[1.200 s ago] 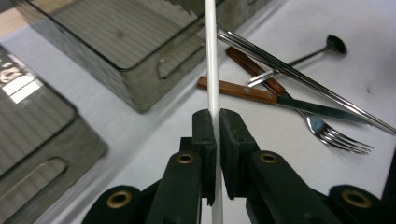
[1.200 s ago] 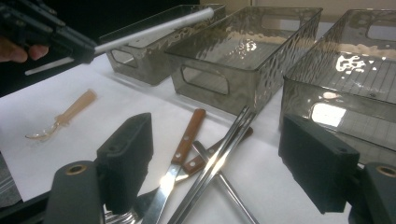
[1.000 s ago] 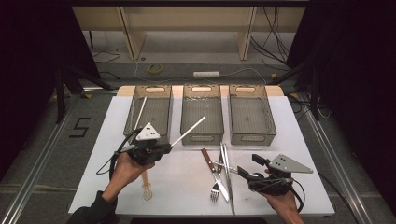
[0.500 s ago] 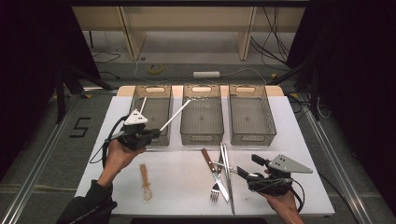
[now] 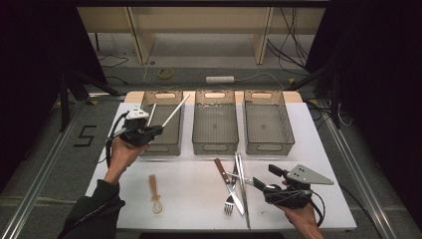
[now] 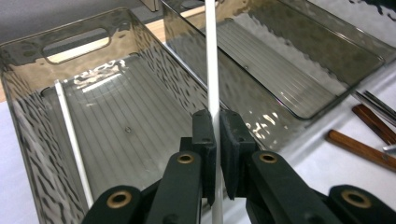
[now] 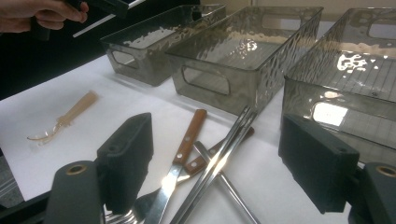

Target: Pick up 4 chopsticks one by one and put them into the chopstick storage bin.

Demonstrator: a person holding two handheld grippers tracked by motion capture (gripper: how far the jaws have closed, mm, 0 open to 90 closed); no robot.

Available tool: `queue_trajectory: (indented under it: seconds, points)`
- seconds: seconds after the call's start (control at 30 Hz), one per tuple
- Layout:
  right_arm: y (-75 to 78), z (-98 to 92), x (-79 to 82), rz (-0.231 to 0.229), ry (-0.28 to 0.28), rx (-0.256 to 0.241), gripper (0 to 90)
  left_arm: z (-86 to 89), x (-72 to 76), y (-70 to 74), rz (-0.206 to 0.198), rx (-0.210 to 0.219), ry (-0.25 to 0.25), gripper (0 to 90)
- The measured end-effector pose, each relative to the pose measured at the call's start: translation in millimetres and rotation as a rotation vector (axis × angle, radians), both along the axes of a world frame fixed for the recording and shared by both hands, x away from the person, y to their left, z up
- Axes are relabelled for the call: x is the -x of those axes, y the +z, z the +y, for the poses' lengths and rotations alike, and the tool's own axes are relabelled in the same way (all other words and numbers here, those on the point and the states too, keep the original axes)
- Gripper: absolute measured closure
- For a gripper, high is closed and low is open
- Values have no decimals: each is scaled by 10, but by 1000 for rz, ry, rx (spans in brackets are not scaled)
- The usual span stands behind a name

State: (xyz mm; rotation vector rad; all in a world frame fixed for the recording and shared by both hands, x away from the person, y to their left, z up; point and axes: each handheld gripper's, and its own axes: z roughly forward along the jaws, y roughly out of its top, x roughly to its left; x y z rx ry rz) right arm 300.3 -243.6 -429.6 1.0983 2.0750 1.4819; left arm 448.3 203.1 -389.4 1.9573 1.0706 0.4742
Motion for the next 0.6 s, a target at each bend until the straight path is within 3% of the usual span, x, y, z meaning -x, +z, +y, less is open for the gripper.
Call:
queue_trajectory:
  seconds: [0.33,0.47,0.6]
  points:
    - [-3,-13,-5,2,-3,-6,272,74,-234,-54,13,27,62,846]
    - [-3,-25,-8,1,-3,-8,272,101,-280,-54,9,53,80,846]
    - [-7,-25,-12,2,-4,-9,272,131,-336,-52,7,51,94,846]
